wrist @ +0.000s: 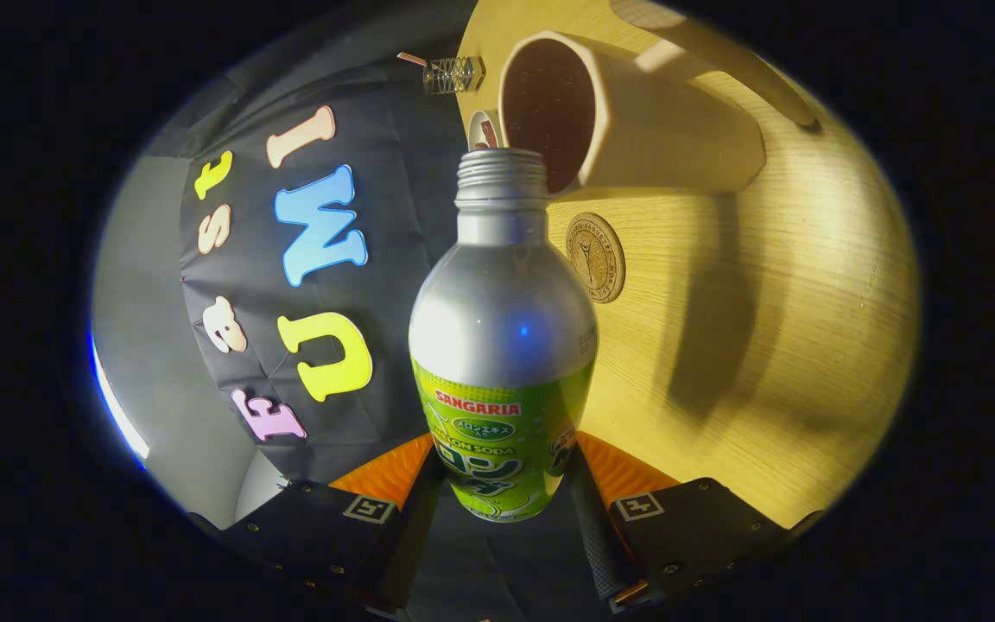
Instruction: Take the bottle from table, then pour the juice into the cup, finally place the bottle on the coaster
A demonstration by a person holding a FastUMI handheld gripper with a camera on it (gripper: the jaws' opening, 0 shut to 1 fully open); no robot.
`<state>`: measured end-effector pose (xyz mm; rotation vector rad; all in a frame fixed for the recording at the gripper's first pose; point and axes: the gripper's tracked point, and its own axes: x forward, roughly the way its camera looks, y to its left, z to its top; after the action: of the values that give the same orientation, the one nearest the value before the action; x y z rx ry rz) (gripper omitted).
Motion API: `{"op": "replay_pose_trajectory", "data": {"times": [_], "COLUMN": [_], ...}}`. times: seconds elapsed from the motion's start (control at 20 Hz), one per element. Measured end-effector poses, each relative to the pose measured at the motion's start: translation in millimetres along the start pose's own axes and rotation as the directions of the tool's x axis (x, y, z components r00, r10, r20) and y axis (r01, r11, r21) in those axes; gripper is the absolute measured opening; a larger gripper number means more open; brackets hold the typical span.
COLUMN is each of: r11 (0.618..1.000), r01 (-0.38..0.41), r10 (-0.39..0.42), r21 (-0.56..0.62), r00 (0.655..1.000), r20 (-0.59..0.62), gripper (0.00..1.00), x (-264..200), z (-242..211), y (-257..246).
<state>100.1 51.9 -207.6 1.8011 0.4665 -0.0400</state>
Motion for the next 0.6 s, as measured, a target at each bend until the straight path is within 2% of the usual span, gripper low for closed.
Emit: {"op": "replay_pose_trajectory", "data": {"times": [0.6], "r11": [0.994], "r01": [0.000], "r10": [0.001], "r21": [0.107], "r00": [1.000], "r20": [-0.010], "gripper": [0.77], "x": [1], "z": [1], "y": [13]}}
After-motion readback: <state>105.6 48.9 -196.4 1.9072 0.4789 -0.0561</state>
